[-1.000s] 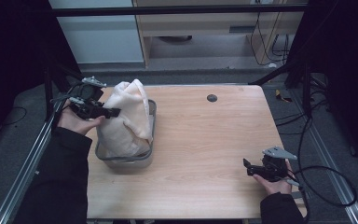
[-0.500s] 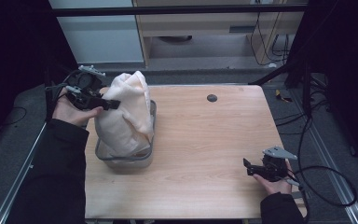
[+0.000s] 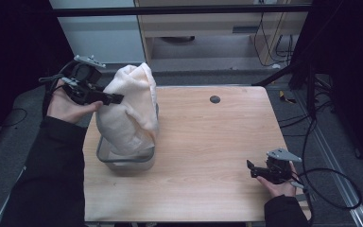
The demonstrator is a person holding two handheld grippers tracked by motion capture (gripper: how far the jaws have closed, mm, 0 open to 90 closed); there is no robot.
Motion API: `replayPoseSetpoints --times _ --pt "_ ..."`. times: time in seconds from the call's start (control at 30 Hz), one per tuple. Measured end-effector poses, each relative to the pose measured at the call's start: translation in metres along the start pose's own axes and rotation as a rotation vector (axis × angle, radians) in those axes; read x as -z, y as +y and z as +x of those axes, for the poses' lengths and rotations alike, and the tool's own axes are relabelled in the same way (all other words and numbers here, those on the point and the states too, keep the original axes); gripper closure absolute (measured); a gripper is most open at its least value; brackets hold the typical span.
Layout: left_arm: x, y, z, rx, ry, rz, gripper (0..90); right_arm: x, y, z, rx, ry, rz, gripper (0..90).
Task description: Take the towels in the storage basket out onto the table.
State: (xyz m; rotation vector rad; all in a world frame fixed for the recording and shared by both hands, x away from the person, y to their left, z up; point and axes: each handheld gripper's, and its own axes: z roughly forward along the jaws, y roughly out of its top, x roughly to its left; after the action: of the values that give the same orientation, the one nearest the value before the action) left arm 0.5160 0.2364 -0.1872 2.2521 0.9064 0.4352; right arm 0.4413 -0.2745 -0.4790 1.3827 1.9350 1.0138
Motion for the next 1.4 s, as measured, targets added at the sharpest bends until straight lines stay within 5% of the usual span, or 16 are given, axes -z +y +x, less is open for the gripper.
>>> replayPoseSetpoints --times 0.33,0.8,1.4 --pt "0.008 0.015 -0.025 -0.079 -0.057 -0.016 63.7 0.0 0.0 0.0 0.006 -0.001 -0.005 10.2" --pt "-0.009 0.034 -0.07 -0.228 -0.142 0.016 63.6 0.002 0.0 -0.003 -0.008 -0.006 -0.013 10.2" --pt "-0.062 0.044 -0.119 -0.391 -0.231 0.078 63.1 0.002 -0.001 -0.006 -0.006 -0.016 -0.023 10.5"
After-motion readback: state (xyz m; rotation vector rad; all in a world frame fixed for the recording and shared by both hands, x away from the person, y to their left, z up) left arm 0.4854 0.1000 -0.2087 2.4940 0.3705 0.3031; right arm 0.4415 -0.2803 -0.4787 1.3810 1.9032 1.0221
